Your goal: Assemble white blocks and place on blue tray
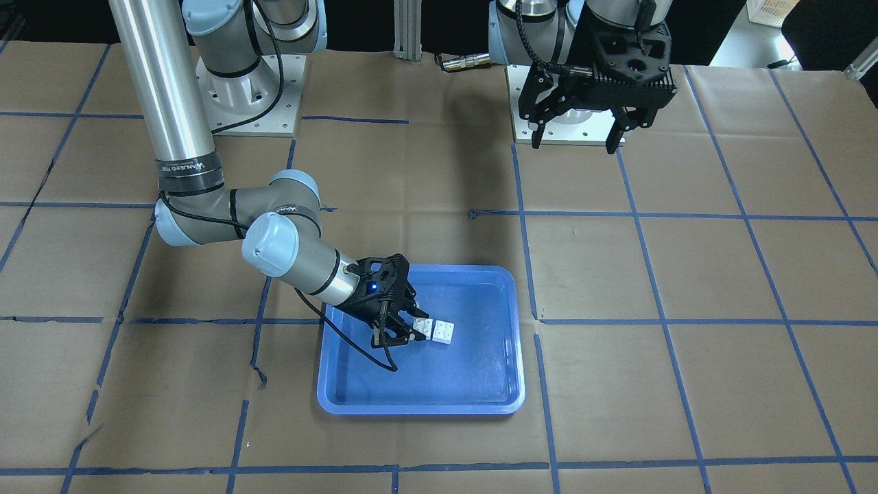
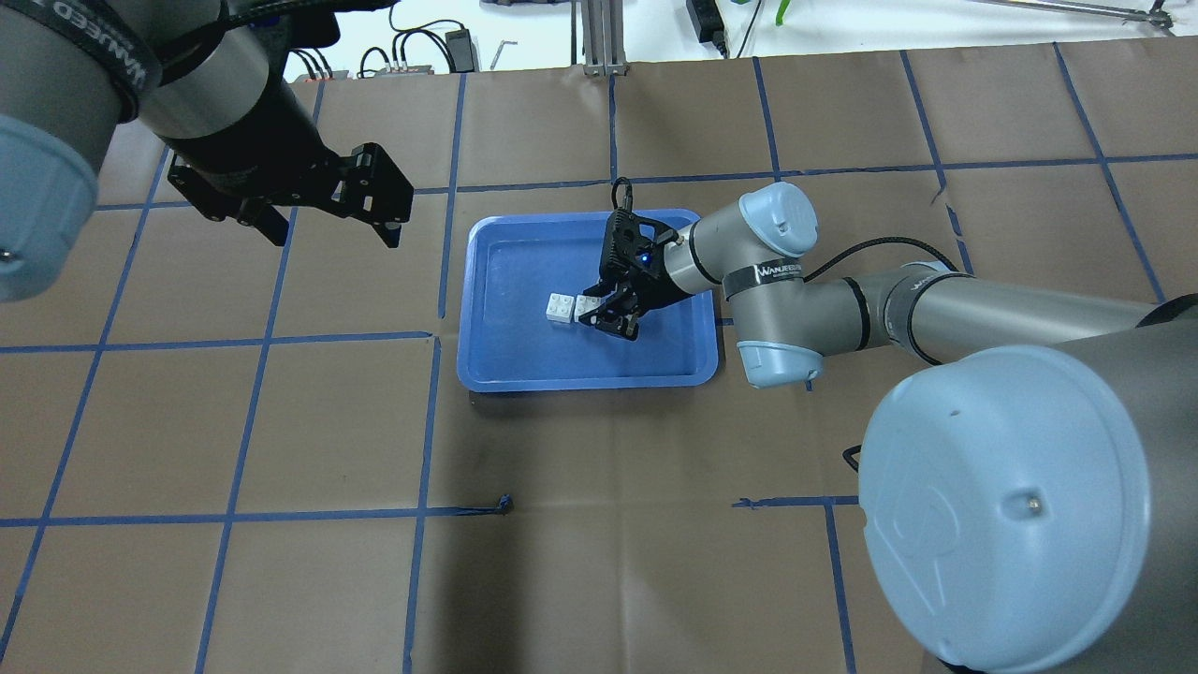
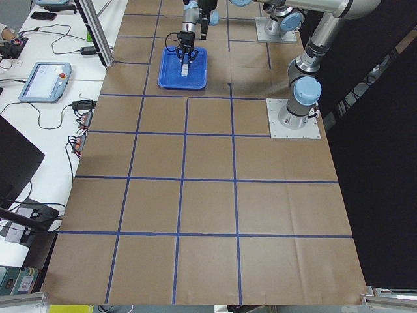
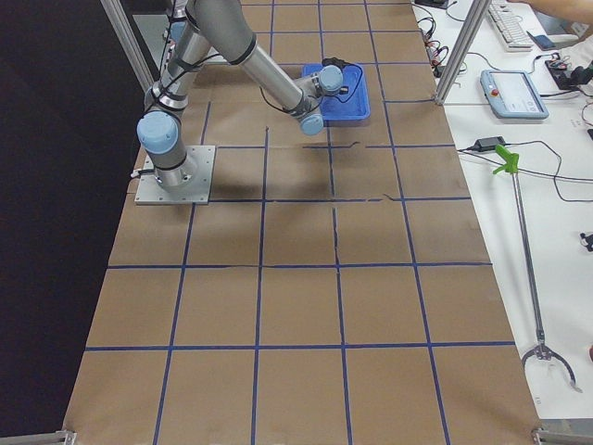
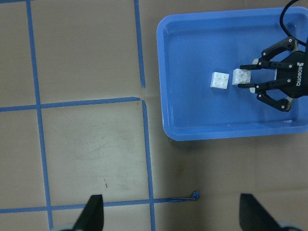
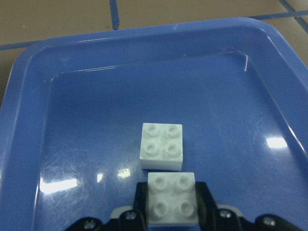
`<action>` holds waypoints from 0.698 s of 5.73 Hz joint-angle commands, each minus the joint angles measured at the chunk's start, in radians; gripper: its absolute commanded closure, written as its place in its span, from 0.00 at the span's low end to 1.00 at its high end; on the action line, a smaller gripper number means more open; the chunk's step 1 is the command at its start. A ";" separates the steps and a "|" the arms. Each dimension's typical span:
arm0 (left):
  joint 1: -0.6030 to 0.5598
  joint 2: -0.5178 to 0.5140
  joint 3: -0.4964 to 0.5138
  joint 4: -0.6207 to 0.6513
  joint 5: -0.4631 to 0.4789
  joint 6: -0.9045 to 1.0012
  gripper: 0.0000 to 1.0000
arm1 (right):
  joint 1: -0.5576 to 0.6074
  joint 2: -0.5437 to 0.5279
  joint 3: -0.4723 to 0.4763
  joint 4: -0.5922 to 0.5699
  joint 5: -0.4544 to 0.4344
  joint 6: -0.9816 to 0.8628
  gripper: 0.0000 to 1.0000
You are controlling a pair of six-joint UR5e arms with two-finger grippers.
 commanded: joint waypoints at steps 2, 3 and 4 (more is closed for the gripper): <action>0.000 0.000 0.002 0.000 -0.003 0.000 0.01 | 0.006 0.002 0.001 -0.004 0.000 0.000 0.71; 0.002 0.000 0.003 0.009 -0.009 -0.003 0.01 | 0.006 0.005 -0.002 -0.022 -0.002 0.000 0.71; 0.002 0.000 0.005 0.009 -0.008 -0.003 0.00 | 0.006 0.005 -0.007 -0.023 -0.002 0.000 0.71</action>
